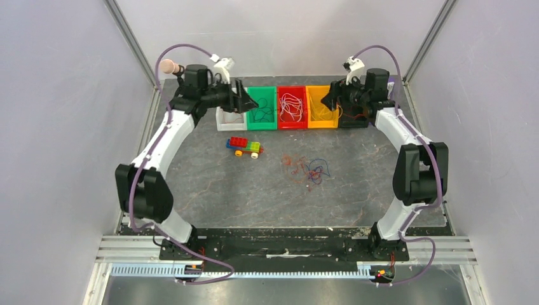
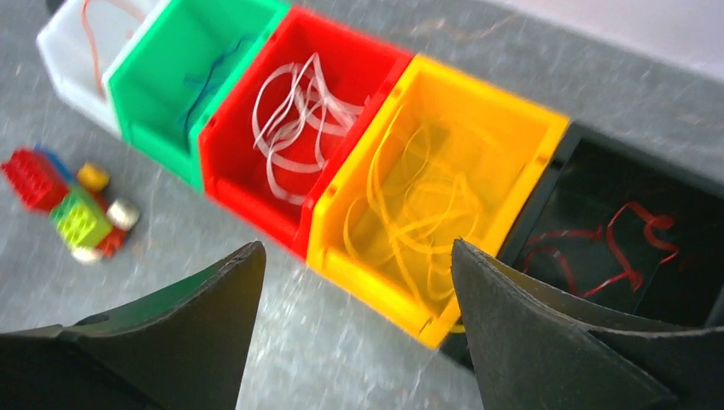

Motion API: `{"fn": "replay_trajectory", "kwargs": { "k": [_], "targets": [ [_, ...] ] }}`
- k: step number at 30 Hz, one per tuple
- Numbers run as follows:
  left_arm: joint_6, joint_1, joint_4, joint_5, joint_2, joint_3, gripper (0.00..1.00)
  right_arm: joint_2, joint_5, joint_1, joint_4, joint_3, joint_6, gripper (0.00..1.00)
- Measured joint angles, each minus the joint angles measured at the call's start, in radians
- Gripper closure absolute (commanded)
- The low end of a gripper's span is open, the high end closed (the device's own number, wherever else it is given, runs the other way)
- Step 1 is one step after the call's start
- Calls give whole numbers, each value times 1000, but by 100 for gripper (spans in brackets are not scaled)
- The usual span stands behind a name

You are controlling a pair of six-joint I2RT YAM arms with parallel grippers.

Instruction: Untangle the cables

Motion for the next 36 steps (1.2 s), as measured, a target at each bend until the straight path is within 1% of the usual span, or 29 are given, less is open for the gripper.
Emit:
{"fn": "replay_trajectory", "kwargs": {
  "k": [3,5,7,9,11,14,17,21,24,27,30,31,33,35,36],
  "targets": [
    [198,-64,-135,-14,91,117,28,-36,-70,-10,-152,-8,-63,22],
    [361,-149,-238,-39,176,208,29,-71,-119,-10,-238,-60,-98,24],
    [478,-227,-313,-66,249,264,32,-106,-153,-6,-306,-134,-120,25],
    [547,-293,-378,-97,327,317,36,-144,-167,2,-361,-226,-132,24],
    [562,-344,-418,-105,406,359,38,-174,-166,14,-391,-304,-135,24],
    [506,-366,-419,-104,473,346,40,-212,-142,45,-402,-389,-134,25],
    [403,-359,-375,-111,479,259,43,-240,-106,91,-381,-426,-126,28],
    [280,-351,-315,-144,479,158,44,-240,-57,156,-326,-428,-102,33],
    [206,-351,-274,-165,479,108,44,-220,-10,200,-272,-429,-85,33],
    [151,-352,-231,-166,479,82,48,-187,31,232,-227,-433,-75,35],
    [105,-352,-192,-163,480,80,60,-157,69,259,-186,-451,-66,38],
    [90,-352,-177,-160,480,80,68,-147,84,270,-172,-459,-66,39],
    [64,-352,-150,-153,480,77,81,-129,111,290,-147,-476,-66,42],
    [44,-352,-125,-148,480,69,92,-117,138,305,-123,-498,-66,45],
    [38,-352,-109,-146,478,57,97,-113,148,311,-105,-509,-68,50]
  ]
}}
